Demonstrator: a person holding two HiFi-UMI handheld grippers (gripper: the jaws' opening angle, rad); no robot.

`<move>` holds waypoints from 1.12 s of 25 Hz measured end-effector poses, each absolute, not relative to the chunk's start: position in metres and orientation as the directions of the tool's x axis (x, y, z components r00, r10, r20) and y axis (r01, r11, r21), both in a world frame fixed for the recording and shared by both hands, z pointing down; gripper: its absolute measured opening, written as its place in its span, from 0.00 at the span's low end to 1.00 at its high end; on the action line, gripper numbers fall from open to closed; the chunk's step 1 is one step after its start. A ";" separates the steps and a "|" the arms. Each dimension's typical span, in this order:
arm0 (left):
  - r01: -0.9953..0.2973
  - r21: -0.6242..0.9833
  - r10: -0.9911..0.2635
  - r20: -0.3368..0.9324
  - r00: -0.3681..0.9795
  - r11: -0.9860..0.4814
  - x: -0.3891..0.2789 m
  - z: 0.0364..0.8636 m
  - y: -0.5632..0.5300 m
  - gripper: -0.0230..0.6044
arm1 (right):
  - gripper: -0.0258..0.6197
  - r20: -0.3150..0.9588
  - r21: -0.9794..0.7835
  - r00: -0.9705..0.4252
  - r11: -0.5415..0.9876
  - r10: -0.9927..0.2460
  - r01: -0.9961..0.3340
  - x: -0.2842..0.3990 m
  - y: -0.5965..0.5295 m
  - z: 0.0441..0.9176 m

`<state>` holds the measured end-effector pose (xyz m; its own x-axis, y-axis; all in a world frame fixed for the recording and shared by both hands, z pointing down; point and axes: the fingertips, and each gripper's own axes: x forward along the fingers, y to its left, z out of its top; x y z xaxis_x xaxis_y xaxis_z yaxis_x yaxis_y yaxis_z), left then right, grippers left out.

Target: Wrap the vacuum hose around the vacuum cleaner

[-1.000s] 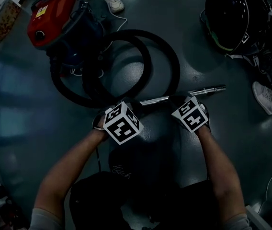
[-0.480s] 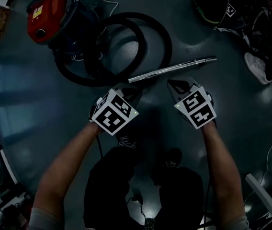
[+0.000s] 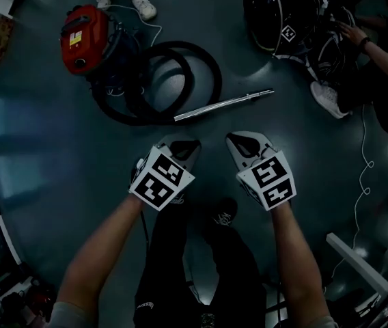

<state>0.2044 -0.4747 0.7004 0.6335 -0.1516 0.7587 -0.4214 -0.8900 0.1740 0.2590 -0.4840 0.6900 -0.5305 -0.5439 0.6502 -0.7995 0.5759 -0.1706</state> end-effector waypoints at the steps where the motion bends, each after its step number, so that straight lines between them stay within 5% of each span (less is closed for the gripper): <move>1: -0.429 0.181 -0.157 0.750 0.642 -0.885 0.207 0.680 -0.468 0.04 | 0.04 0.650 -0.175 -0.530 0.571 -0.545 -0.802 0.259 -0.475 0.671; 12: -0.507 0.218 -0.256 0.662 0.705 -0.834 0.215 0.487 -0.421 0.05 | 0.04 0.592 -0.216 -0.572 0.572 -0.568 -0.791 0.244 -0.404 0.493; 28: -0.457 0.213 -0.302 0.507 0.807 -0.863 0.139 0.327 -0.350 0.04 | 0.04 0.489 -0.218 -0.489 0.442 -0.722 -0.870 0.158 -0.325 0.332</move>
<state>0.1394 -0.3502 0.3274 0.8073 -0.3022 0.5069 -0.4571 -0.8635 0.2133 0.1577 -0.3253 0.3318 -0.4891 -0.7222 0.4890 -0.8703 0.4416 -0.2183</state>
